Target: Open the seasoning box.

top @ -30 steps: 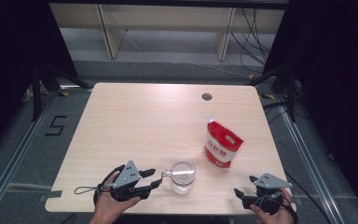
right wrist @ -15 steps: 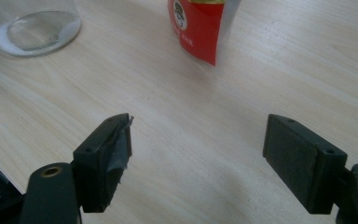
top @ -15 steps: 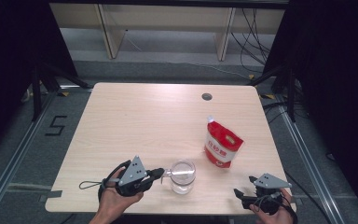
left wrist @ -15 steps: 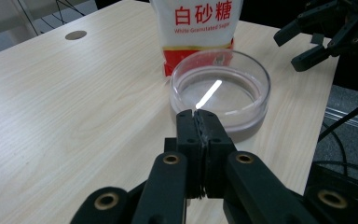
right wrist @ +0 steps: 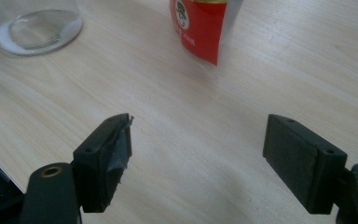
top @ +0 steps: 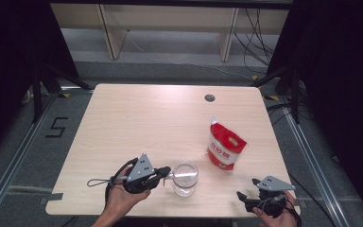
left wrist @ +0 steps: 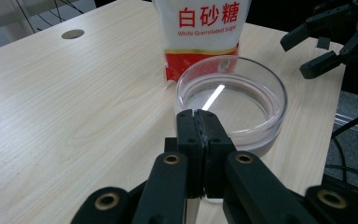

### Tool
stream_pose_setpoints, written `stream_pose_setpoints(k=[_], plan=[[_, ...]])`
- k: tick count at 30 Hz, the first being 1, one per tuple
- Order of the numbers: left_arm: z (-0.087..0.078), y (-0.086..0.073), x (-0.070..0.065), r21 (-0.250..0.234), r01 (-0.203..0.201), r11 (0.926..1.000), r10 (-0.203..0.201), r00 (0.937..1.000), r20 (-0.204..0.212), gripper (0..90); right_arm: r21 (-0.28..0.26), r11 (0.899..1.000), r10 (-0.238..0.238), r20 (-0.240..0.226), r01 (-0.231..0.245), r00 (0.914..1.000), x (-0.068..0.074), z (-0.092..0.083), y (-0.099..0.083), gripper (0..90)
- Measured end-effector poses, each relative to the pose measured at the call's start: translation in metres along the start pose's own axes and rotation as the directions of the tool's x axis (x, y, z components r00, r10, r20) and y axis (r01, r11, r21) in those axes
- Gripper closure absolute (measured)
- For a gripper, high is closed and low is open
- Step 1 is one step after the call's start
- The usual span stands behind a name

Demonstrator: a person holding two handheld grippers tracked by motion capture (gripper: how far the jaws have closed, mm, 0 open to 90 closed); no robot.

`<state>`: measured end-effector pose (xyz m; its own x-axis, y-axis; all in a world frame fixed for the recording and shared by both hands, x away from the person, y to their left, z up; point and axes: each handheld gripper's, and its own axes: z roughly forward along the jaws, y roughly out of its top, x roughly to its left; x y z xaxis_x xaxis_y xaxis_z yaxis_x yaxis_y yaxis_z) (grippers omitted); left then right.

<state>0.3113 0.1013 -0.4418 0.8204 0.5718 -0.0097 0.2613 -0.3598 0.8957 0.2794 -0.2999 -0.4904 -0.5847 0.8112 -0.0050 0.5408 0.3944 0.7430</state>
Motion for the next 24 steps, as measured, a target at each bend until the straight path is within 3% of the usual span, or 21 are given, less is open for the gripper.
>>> stream_pose_setpoints(k=[2, 4, 11, 13, 15, 23, 24], plan=[[-0.001, 0.0, 0.0, 0.004, -0.007, 1.0, 0.007, 0.9999, -0.007, 87.8, 0.002, 1.0, 0.009, -0.006, -0.008, 0.9999, 0.001, 0.0, 0.0, 26.7], [-0.001, 0.0, 0.0, 0.004, -0.007, 1.0, 0.007, 1.0, -0.004, 87.4, 0.001, 1.0, -0.012, -0.016, 0.012, 0.9998, 0.001, 0.001, 0.0, 27.0], [-0.001, -0.001, -0.001, 0.002, -0.005, 1.0, 0.005, 1.0, -0.001, 87.4, 0.003, 1.0, -0.007, -0.002, 0.007, 1.0, 0.003, 0.0, 0.001, 27.0], [-0.001, -0.001, 0.0, 0.003, -0.028, 0.9996, 0.028, 0.9996, -0.002, 87.3, -0.017, 1.0, -0.013, 0.006, 0.013, 0.9999, 0.004, -0.001, 0.001, 26.0], [-0.001, -0.001, -0.001, -0.002, -0.026, 0.9997, 0.026, 0.9997, -0.006, 87.4, -0.035, 0.999, 0.012, -0.008, -0.012, 0.9999, 0.006, -0.001, 0.002, 24.8], [-0.001, -0.002, -0.002, -0.004, -0.031, 0.9995, 0.031, 0.9995, -0.01, 87.5, -0.062, 0.998, -0.013, -0.016, 0.012, 0.9998, 0.01, -0.001, 0.004, 23.4], [-0.001, -0.002, -0.002, -0.006, -0.028, 0.9996, 0.027, 0.9996, -0.012, 87.6, -0.053, 0.998, 0.026, -0.019, -0.027, 0.9995, 0.013, -0.002, 0.004, 23.8]])
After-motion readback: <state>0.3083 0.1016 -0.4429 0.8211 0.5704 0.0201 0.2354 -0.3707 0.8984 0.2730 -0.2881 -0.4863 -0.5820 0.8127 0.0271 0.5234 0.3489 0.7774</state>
